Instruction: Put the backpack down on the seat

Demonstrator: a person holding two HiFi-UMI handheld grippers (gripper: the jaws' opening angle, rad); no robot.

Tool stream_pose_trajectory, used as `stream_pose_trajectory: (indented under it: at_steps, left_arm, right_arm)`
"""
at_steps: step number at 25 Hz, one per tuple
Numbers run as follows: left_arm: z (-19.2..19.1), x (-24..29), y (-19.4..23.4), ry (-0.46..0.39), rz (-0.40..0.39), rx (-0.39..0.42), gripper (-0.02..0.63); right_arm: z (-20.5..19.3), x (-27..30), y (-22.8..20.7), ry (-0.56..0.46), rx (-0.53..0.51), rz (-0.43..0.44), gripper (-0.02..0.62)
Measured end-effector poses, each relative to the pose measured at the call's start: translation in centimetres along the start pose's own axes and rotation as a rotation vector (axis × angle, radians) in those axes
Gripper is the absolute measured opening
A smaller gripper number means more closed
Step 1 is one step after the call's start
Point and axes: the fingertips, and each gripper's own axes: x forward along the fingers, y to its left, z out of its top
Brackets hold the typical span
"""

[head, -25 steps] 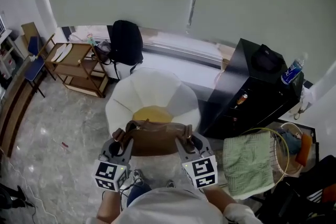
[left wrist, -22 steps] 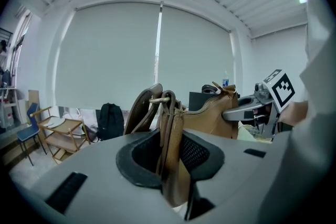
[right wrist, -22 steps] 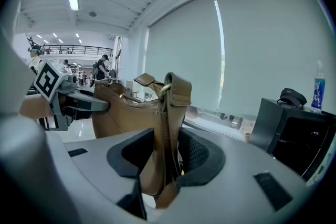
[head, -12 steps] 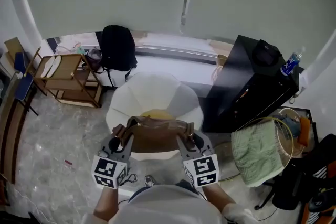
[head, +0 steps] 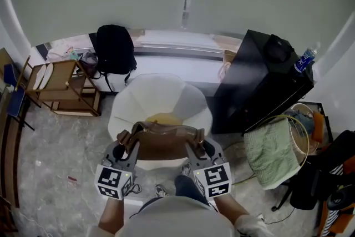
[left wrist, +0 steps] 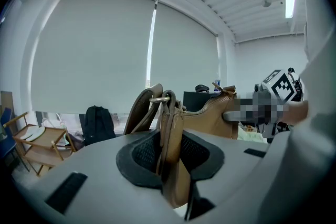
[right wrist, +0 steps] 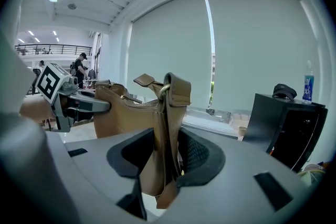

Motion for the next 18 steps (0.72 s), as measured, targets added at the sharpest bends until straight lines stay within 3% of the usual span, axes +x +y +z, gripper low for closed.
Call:
stream_pose_trajectory:
  at_steps: [5,18]
  left_arm:
    - [0.5,3.0,0.9,0.006,0.011,-0.007,0.101]
    - [3.8,12.9,3.4,-0.009,0.131,-0.040,0.101]
  right_arm:
    - [0.4,2.5,-2.3,-0.001,0.000,0.017,0.161]
    - [3.0,11.5,-11.1,-0.036,-0.027,0.155,0.161]
